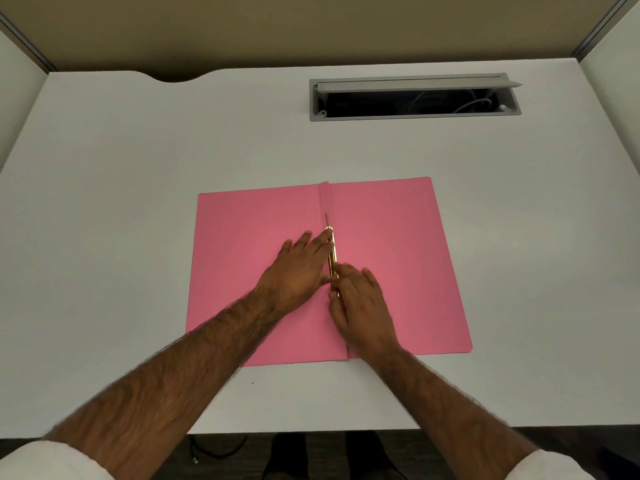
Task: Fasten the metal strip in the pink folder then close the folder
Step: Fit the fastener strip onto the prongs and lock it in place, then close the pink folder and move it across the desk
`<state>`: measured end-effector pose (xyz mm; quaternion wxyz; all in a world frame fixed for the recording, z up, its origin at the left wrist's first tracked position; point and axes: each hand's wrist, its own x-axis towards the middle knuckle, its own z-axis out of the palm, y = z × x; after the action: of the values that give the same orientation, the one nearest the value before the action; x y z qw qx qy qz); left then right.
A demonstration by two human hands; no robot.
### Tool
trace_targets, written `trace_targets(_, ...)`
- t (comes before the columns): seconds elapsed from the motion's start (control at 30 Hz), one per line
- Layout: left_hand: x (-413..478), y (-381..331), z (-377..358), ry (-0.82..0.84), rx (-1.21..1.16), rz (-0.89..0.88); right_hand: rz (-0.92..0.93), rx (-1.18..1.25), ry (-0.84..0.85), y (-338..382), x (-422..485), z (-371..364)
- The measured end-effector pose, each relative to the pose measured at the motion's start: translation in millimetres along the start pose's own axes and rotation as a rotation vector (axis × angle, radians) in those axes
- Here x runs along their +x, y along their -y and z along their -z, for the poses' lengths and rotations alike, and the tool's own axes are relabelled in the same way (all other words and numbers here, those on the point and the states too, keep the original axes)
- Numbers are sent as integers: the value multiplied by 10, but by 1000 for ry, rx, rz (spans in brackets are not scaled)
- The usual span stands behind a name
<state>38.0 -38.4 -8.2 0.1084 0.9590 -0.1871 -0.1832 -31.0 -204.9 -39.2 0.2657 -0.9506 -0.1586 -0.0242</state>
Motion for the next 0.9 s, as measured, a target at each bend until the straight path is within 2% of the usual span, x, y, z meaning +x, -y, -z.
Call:
trace_targets(0.13, -14, -7, 5, -29, -19, 4, -25, -7, 42, -9, 109, -19)
trace_targets(0.3, 4, 70, -44, -56, -7, -20, 7, -131, 129, -17, 87, -46)
trace_targets(0.6, -152, 293, -103, -226, 68, -72, -4, -163, 211, 9, 72, 13)
trace_targets(0.67, -218, 419, -37, -318, 51, 0, -7, -150, 212, 18, 69, 38)
trace_targets(0.77, -299, 749, 112, -437, -59, 245, -11, -138, 194, 22, 59, 83)
trace_targets(0.9, -316, 1296, 328, -455, -190, 609, -61, -89, 126, 22, 83, 90)
